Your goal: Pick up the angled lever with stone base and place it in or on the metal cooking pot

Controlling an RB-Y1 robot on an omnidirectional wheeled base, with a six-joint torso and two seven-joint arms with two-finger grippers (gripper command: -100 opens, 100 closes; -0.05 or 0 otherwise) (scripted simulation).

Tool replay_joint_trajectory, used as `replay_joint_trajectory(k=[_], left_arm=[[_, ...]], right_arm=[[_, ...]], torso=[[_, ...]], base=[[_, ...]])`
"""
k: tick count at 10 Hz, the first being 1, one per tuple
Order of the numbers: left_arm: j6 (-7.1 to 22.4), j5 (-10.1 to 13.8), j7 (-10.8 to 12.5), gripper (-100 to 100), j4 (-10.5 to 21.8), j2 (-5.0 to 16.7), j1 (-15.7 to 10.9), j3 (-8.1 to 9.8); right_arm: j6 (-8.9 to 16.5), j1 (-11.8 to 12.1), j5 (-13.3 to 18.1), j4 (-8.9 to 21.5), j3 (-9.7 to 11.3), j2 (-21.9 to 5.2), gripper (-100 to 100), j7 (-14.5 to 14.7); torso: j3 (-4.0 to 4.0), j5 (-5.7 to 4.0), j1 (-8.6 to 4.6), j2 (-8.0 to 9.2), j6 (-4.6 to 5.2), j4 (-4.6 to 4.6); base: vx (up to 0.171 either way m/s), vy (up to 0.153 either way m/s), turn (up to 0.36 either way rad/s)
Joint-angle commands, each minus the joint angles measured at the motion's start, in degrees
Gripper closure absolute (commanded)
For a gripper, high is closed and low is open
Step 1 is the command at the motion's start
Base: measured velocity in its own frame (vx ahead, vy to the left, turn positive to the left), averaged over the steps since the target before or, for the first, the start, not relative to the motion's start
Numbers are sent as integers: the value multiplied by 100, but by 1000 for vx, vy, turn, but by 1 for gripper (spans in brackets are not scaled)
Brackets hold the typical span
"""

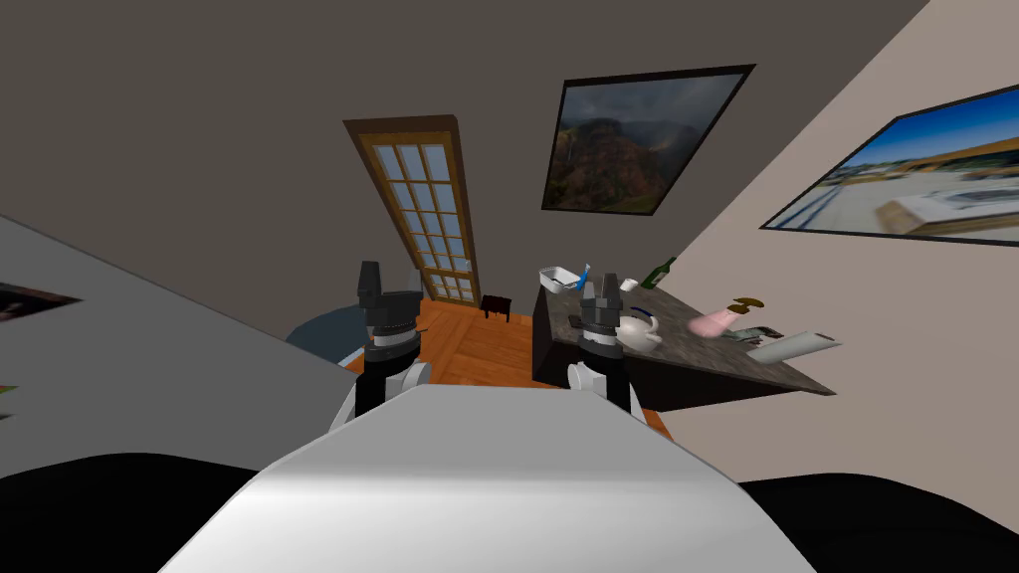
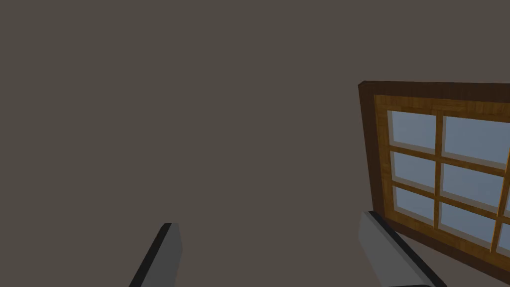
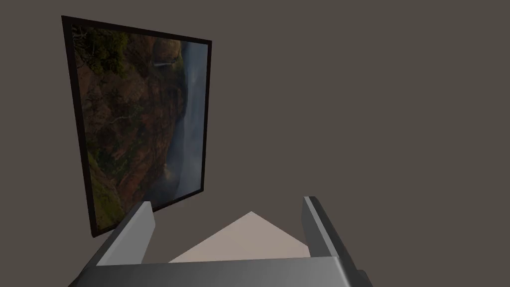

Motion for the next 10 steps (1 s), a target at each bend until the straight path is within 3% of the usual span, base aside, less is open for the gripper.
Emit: replay_joint_trajectory(k=[1,4,10], left_arm=[[0,0,0,0,0,0,0,0],[0,0,0,0,0,0,-1,0],[0,0,0,0,1,0,-2,0]], right_arm=[[30,7,78,60,50,-231,-100,76],[124,16,332,290,179,-626,-100,348],[310,-28,888,976,366,-961,-100,1047]], torso=[[0,0,0,0,0,0],[21,0,-1,37,0,8],[35,-1,-1,60,0,14]], base=[[-43,3,14],[-120,-2,8],[-160,-6,-11]])
